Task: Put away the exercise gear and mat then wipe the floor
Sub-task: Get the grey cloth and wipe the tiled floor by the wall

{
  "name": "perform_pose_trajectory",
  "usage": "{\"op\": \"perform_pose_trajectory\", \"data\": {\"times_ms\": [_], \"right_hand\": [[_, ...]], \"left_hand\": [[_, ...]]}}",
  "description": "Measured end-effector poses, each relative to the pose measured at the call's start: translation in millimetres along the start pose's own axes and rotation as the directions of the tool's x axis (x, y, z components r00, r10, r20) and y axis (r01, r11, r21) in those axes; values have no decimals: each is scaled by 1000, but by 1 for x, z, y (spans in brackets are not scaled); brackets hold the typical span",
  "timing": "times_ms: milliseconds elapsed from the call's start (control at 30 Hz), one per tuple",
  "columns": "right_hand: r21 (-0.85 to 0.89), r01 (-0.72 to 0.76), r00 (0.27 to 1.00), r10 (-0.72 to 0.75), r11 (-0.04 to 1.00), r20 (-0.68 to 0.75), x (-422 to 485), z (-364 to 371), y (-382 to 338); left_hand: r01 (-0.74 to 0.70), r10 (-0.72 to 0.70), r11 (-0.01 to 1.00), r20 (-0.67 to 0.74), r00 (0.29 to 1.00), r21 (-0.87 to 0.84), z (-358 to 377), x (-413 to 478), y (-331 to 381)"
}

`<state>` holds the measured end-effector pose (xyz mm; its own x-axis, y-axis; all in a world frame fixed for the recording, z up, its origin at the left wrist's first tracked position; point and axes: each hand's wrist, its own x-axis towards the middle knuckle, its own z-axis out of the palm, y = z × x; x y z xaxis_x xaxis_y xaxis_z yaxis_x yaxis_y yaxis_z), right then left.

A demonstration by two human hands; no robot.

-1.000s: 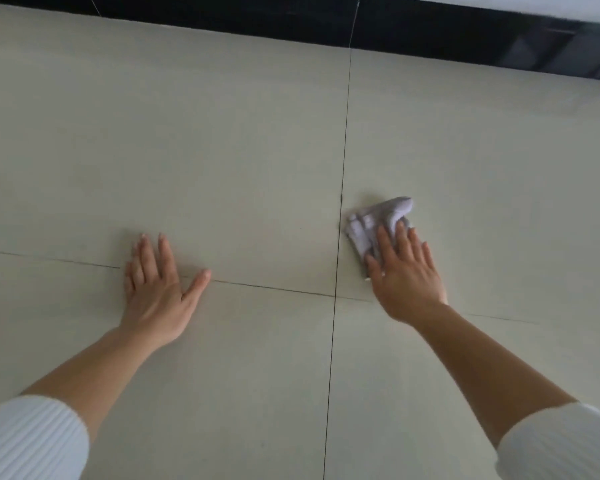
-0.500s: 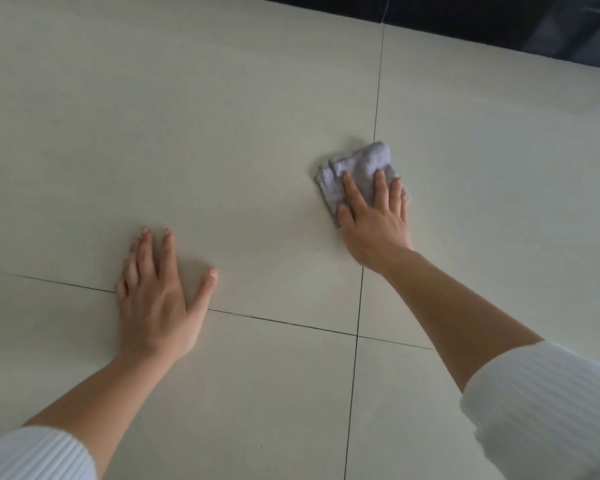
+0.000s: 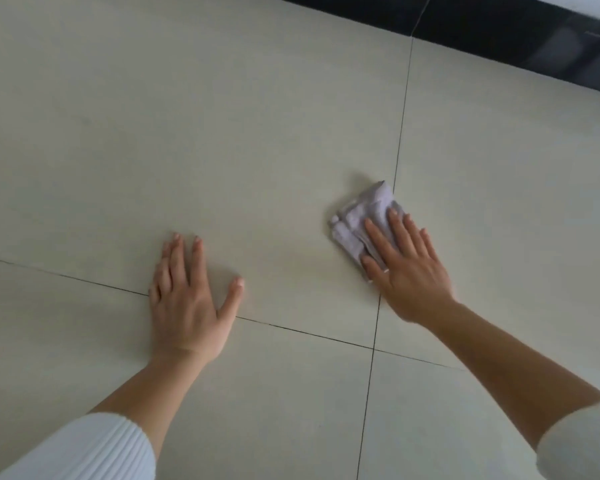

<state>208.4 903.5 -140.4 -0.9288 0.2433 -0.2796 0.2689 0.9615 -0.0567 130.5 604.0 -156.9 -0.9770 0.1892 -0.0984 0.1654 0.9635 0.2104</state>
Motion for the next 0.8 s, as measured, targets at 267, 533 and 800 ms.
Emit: {"op": "perform_pose_trajectory", "data": {"times_ms": [267,533,800], "right_hand": [[218,-467,884,463,857,71,124,-32,-11],[77,144,989,-147,986,31,145,-36,-157],[-8,145,989,-145,989,5,153,-43,-84]], "left_hand": [[-10,10,1000,-13,1000,6,1,0,2],[-12,12,999,-17,1000,31,-1,1,1],[-2,2,1000,-16,1000,16,-1,1,1]]}}
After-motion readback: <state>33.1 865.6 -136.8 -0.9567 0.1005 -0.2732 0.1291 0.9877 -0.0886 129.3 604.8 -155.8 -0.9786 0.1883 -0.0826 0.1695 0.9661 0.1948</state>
